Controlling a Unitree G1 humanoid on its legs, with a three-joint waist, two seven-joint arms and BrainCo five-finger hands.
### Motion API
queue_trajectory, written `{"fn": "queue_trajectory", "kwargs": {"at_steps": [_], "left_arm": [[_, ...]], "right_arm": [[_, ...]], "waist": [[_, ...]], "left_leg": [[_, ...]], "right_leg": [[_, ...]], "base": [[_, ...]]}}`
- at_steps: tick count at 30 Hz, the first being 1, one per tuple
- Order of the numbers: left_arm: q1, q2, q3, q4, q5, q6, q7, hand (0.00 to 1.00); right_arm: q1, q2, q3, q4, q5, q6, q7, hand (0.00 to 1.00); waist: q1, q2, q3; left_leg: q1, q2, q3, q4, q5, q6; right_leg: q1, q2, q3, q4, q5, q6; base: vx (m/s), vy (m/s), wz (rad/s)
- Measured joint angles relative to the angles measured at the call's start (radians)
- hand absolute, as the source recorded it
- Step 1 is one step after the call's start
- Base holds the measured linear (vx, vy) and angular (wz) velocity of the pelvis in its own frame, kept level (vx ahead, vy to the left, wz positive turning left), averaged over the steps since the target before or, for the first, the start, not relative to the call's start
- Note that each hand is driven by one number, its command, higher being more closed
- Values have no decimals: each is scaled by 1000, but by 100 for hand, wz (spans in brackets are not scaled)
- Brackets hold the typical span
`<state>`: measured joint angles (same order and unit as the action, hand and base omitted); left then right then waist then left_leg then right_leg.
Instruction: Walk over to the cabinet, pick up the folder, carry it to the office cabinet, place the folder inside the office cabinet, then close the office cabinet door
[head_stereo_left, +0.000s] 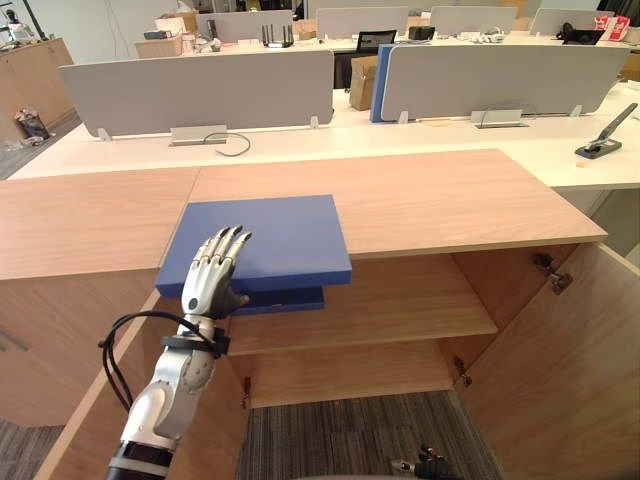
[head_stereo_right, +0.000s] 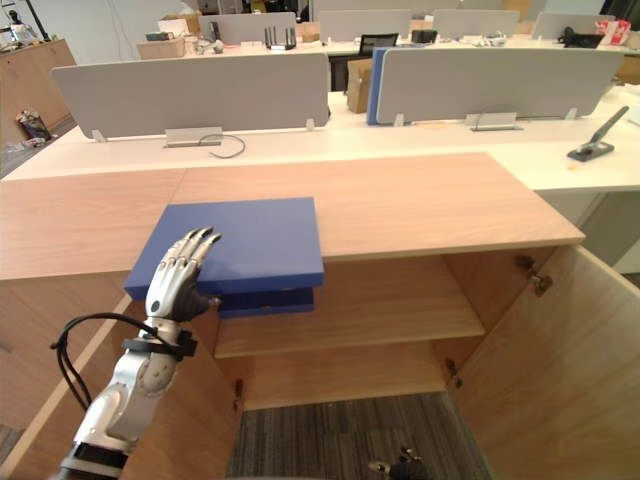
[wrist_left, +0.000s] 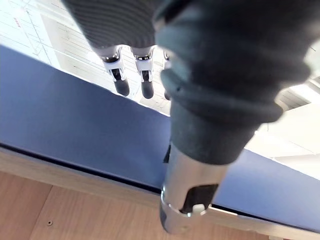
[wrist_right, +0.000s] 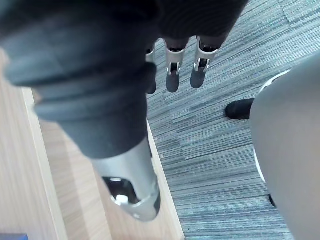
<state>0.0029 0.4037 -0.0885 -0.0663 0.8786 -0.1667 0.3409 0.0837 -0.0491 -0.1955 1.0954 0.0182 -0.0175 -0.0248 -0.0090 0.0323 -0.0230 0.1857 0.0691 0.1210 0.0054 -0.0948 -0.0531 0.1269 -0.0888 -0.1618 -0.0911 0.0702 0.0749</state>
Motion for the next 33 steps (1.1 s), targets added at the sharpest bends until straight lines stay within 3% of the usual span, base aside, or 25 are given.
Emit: {"fn": "queue_trajectory", "kwargs": {"at_steps": [10, 21, 22, 33], "left_arm": [[-51, 82, -4, 66, 69, -1, -3, 0], [-72, 101, -6, 149, 72, 0, -32, 0], [-73, 101, -6, 156, 72, 0, -32, 100], [-108, 59, 57, 196, 47, 17, -15, 100]], "right_arm": [[1, 0, 1, -1, -1, 0, 1, 0], [2, -1, 0, -1, 0, -1, 2, 0], [2, -1, 1, -1, 0, -1, 2, 0], [4, -1, 1, -1, 1, -2, 3, 0]], "waist": [[-1, 1, -1], [-2, 4, -4], [-2, 4, -4], [-3, 5, -8]], "left_leg": [[0, 0, 4, 0, 0, -1], [0, 0, 8, 0, -1, -1], [0, 0, 9, 0, -1, -1], [7, 5, 30, 0, -4, -5]], "right_leg": [[-3, 1, 1, 0, 1, 0], [-5, 6, 2, 0, 4, -1], [-5, 6, 3, 0, 5, -1], [-6, 13, 24, 0, 7, -4]], "base": [[0, 0, 0], [0, 0, 0], [0, 0, 0], [-8, 1, -5]]}}
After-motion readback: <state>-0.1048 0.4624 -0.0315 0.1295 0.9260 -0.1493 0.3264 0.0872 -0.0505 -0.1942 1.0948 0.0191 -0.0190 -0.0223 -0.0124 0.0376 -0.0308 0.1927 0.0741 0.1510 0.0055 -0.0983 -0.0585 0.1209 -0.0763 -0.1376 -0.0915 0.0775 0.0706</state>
